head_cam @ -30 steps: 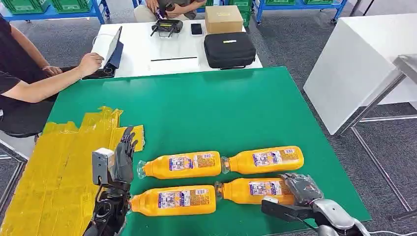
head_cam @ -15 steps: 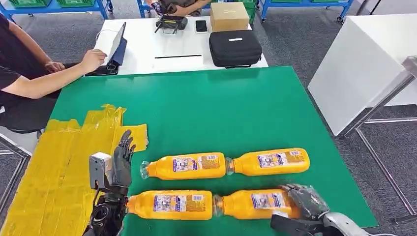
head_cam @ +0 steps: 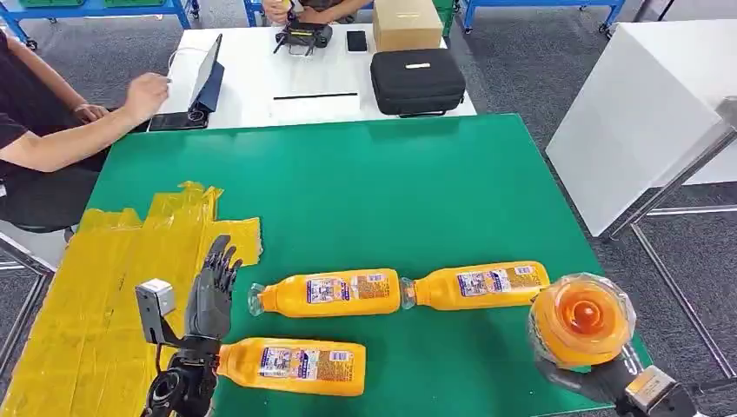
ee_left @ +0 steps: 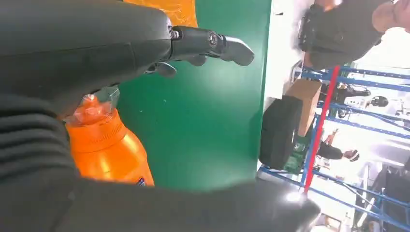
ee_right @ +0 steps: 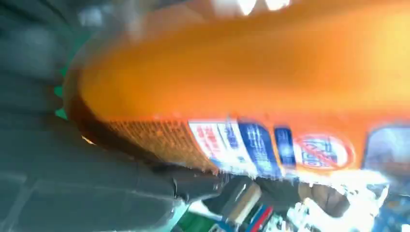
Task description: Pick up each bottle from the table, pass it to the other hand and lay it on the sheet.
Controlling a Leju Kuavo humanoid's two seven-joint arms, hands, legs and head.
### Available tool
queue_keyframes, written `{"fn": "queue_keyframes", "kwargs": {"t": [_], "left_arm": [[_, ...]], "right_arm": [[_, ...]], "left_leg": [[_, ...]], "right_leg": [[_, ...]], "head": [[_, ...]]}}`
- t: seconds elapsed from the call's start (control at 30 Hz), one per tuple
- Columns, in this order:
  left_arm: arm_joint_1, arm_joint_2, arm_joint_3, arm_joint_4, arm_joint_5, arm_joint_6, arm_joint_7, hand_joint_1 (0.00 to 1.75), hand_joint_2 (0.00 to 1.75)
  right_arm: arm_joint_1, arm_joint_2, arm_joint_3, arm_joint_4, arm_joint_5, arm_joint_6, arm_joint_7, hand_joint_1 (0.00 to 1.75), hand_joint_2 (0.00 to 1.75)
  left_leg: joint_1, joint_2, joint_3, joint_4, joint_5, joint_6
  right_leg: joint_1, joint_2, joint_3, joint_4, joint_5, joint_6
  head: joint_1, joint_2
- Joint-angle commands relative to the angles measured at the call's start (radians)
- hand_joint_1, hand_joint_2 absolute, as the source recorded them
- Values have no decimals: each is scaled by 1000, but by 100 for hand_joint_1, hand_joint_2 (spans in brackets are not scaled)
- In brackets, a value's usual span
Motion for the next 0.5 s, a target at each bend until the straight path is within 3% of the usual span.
{"fn": "queue_keyframes", "kwargs": {"t": [0.03,0.2,0.33,0.4,0.43,0.5], "left_arm": [[-10,8,26,11,1,-7,0,0,175],[-13,6,-1,-24,0,-7,-13,0,175],[-34,12,-46,-35,6,-22,4,0,175],[-105,8,-77,11,25,-35,17,0,175],[-123,3,-88,18,29,-35,17,0,175],[-134,-7,-114,0,37,-35,13,0,175]], "right_arm": [[-26,99,-99,-16,-4,9,-1,175,175],[-95,163,-149,-1,-80,110,-1,175,175],[-170,126,-98,120,-55,-23,-1,175,175],[-292,86,-16,255,-56,-83,1,175,175],[-360,119,18,302,-45,-106,53,175,175],[-492,207,173,427,113,-284,125,175,175]], "left_leg": [[0,0,1,-1,0,-3],[0,0,0,-1,0,-2],[1,1,0,0,0,-2],[1,2,0,-1,1,-2],[1,3,-1,0,1,-1],[1,7,-1,0,2,-1]], "right_leg": [[0,-2,1,0,-1,-3],[0,-1,0,0,0,-2],[1,-1,0,-1,0,-2],[1,0,0,-2,2,-2],[1,1,-1,-2,3,-1],[1,5,-2,-2,4,-2]], "head": [[0,0],[0,0],[0,0],[0,0],[0,0],[0,0]]}}
